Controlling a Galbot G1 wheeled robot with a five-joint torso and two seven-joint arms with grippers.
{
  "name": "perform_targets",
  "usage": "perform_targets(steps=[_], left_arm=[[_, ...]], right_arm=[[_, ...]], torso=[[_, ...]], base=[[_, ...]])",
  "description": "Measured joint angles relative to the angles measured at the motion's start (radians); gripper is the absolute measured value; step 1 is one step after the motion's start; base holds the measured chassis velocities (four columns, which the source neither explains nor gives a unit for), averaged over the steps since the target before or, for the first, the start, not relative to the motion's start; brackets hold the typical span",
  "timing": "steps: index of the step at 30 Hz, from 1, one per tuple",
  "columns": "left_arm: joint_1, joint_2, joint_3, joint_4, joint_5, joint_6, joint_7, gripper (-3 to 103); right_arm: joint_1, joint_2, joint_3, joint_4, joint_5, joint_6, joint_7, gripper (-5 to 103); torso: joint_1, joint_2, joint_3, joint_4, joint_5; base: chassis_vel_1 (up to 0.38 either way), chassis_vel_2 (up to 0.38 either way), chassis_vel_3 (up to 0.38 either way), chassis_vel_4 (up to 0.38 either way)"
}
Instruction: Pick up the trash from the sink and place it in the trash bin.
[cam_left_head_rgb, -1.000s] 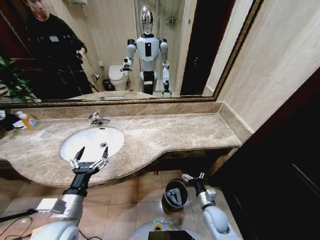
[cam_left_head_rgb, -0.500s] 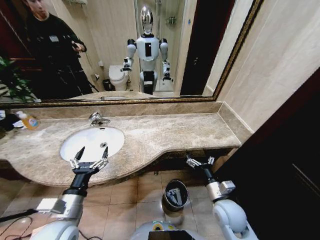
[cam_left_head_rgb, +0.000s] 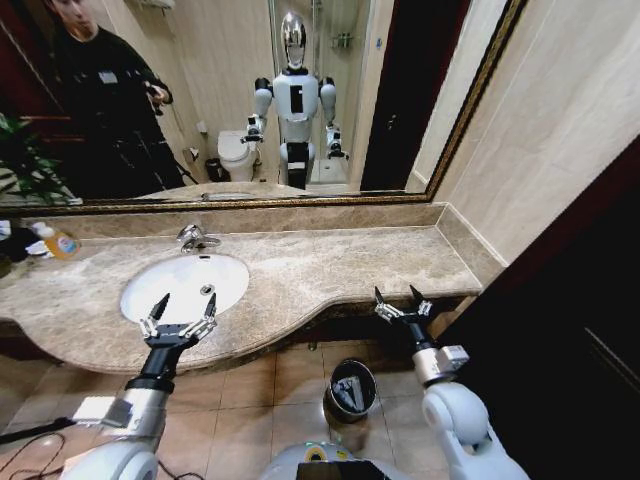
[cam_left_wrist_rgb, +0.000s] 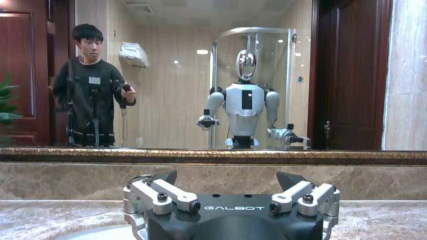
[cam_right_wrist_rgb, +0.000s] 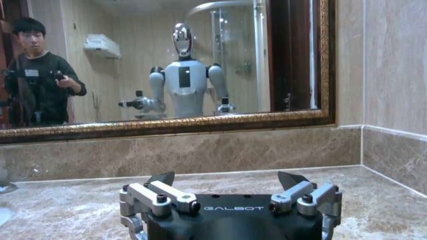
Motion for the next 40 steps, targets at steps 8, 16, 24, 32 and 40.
perform_targets(steps=[8,16,24,32,40], left_arm=[[0.0,0.0,0.0,0.0,0.0,0.0,0.0,100],[0.0,0.0,0.0,0.0,0.0,0.0,0.0,100],[0.0,0.0,0.0,0.0,0.0,0.0,0.0,100],[0.0,0.0,0.0,0.0,0.0,0.0,0.0,100],[0.0,0.0,0.0,0.0,0.0,0.0,0.0,100]], right_arm=[[-0.015,-0.013,0.035,0.01,0.046,0.007,-0.027,100],[-0.029,-0.012,0.047,0.043,0.036,0.002,-0.036,100],[-0.029,-0.011,0.046,0.043,0.034,0.002,-0.036,100],[-0.029,-0.011,0.046,0.043,0.034,0.002,-0.035,100],[-0.029,-0.011,0.046,0.043,0.033,0.002,-0.035,100]], torso=[[0.0,0.0,0.0,0.0,0.0],[0.0,0.0,0.0,0.0,-0.0001],[0.0,0.0,0.0,0.0,-0.0001],[0.0,0.0,0.0,0.0,-0.0002],[0.0,0.0,0.0,0.0,-0.0002]], base=[[0.0,0.0,0.0,0.0],[0.0,0.0,0.0,0.0],[0.0,0.0,0.0,0.0],[0.0,0.0,0.0,0.0],[0.0,0.0,0.0,0.0]])
